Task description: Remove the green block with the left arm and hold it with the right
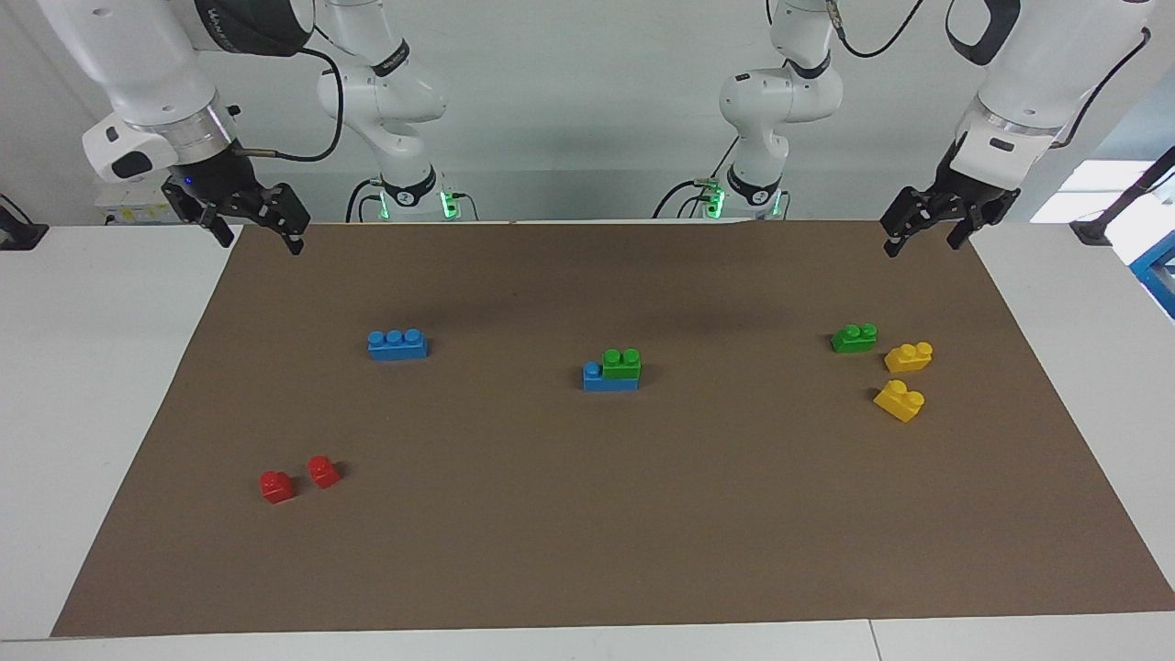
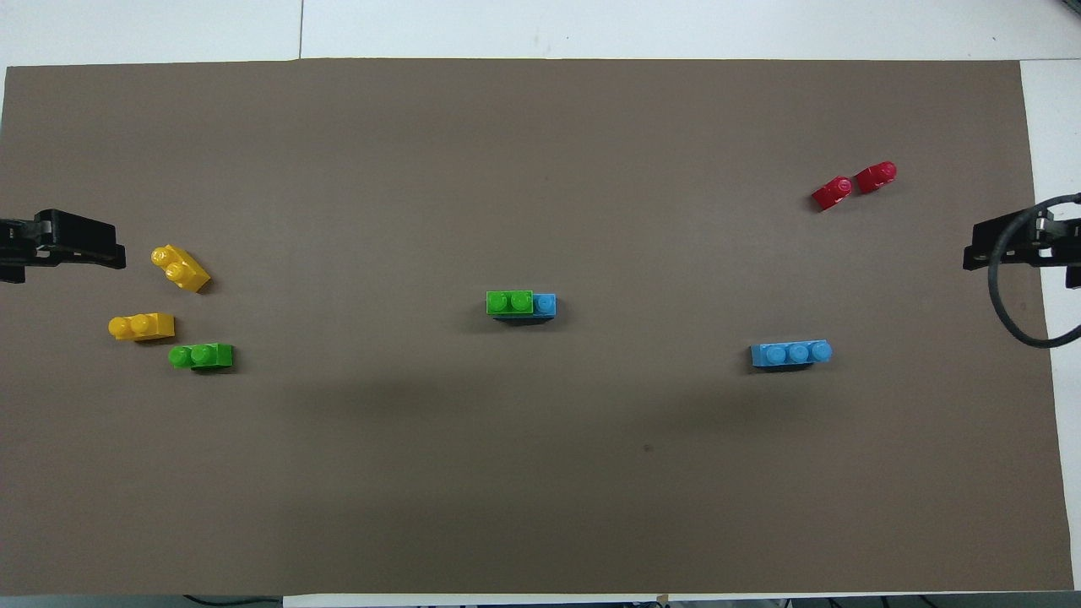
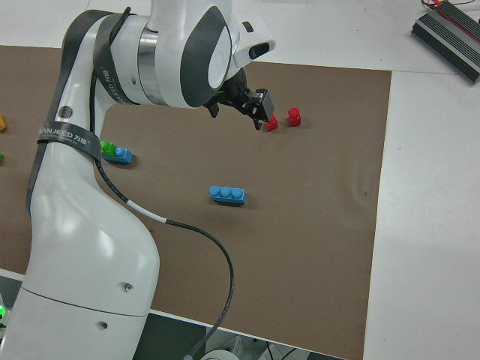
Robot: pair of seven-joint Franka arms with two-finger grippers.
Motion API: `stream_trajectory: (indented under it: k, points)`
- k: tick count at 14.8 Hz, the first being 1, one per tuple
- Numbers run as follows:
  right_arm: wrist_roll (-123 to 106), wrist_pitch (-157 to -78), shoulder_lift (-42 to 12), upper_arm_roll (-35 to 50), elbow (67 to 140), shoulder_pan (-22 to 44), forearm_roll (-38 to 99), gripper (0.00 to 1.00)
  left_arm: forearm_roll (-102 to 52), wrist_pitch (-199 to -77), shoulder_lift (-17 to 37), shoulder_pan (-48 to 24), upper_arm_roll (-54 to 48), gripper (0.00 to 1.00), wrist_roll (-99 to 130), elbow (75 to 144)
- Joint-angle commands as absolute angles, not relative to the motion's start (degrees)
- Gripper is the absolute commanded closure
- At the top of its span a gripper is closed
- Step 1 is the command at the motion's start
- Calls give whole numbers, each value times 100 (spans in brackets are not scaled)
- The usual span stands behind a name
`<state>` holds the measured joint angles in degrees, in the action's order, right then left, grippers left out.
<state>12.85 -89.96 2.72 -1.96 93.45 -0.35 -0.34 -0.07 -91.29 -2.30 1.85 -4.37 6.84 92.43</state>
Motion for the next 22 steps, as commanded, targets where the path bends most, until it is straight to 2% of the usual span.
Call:
stream_trajectory:
  k: [1,5,7,12,17,22]
  points:
    - [2561,-9298,413,-176,9711,123,263,2,-105,-9132,-369,-33,-518,0,1717,9430]
    - [4847,-9430,396,-176,10247,132,1667,3,-114,-9150,-431,-1035,-536,0,4888,9545]
    - [5691,-9667,369,-176,10493,385,2011,3,-245,-9184,-509,-1431,-536,0,6041,9676]
    - [6986,-9993,-26,-176,10722,668,2812,3,-343,-10000,-782,-2442,-536,0,9011,10308]
    - [7558,-10493,-272,-176,11082,913,3426,3,-343,-10747,-853,-2935,-545,0,11106,10774]
    - [7567,-11065,-527,-176,11399,1169,3778,3,-352,-11249,-783,-3155,-545,0,11925,11249]
